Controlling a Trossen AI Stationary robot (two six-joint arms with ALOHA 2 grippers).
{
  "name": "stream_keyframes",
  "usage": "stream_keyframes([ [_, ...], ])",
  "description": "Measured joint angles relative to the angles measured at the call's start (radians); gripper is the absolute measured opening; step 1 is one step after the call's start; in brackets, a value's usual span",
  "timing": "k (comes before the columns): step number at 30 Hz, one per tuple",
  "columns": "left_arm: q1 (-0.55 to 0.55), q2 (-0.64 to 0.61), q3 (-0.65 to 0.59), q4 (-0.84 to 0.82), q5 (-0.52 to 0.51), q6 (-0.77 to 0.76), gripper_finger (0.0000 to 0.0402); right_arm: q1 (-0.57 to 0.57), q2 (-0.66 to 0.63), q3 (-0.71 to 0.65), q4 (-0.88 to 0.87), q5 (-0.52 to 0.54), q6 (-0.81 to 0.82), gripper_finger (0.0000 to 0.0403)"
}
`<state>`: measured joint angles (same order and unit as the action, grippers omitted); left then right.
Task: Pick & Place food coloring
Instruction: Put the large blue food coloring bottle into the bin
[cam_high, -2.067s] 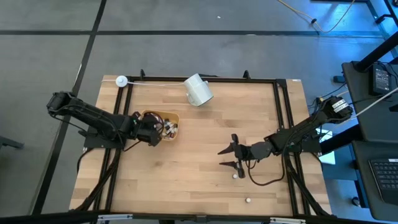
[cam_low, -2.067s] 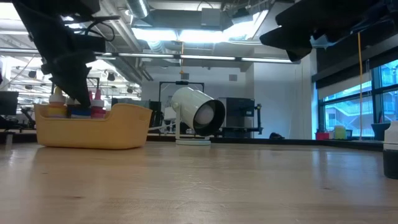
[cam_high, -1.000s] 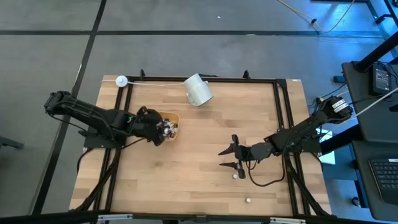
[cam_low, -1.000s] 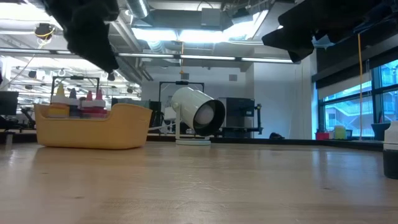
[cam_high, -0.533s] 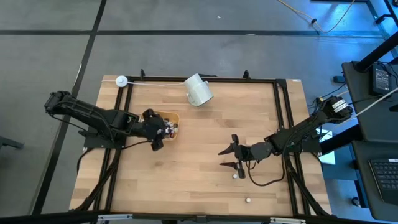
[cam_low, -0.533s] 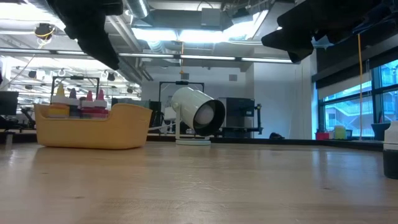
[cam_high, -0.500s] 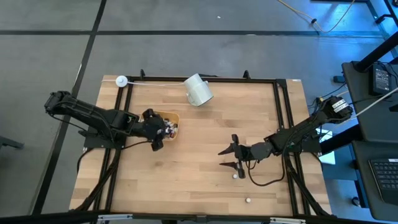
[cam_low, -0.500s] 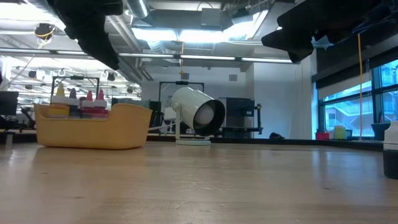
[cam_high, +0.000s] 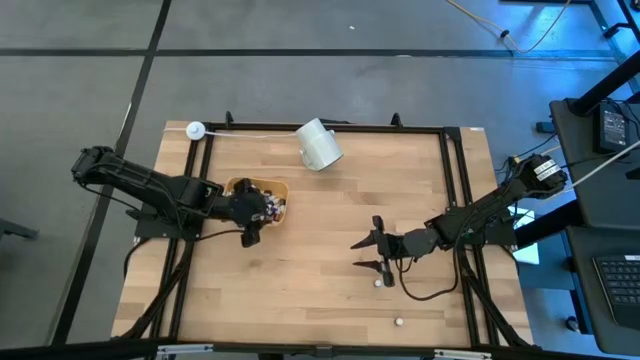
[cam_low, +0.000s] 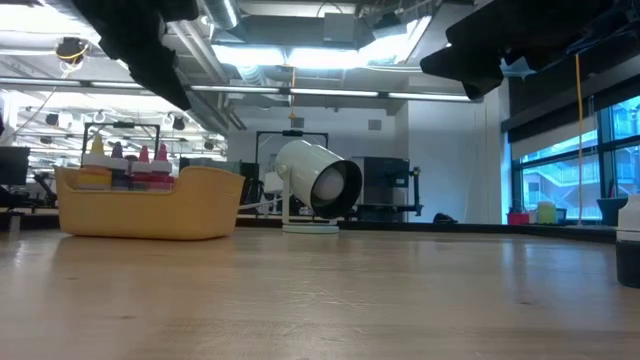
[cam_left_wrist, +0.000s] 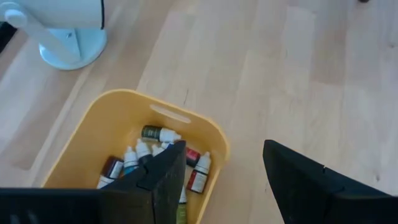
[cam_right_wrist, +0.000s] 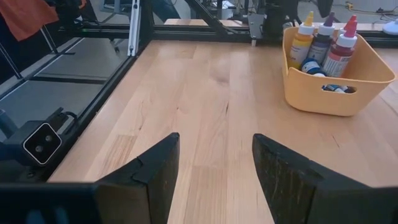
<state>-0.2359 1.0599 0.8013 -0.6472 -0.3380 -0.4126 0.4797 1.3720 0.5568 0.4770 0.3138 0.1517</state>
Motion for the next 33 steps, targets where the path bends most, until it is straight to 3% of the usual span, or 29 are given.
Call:
stream_keyframes([
  [7,0.0,0.0,0.0,0.0,-0.006,0.121,0.0232,0.0,0.0,0.0,-0.001,0.0,-0.003,0.0204],
  [19,0.0,0.007,0.0,-0.001,0.015,0.155,0.0232,0.0,0.0,0.0,-0.049,0.0,0.03,0.0204],
  [25,0.001,0.088,-0.001,-0.012,-0.065,0.189,0.0223,-0.001,0.0,0.0,-0.05,0.0,0.027,0.0204],
  [33,0.036,0.241,-0.001,-0.009,-0.073,0.302,0.0199,-0.005,0.0,0.0,-0.053,0.0,0.026,0.0204],
])
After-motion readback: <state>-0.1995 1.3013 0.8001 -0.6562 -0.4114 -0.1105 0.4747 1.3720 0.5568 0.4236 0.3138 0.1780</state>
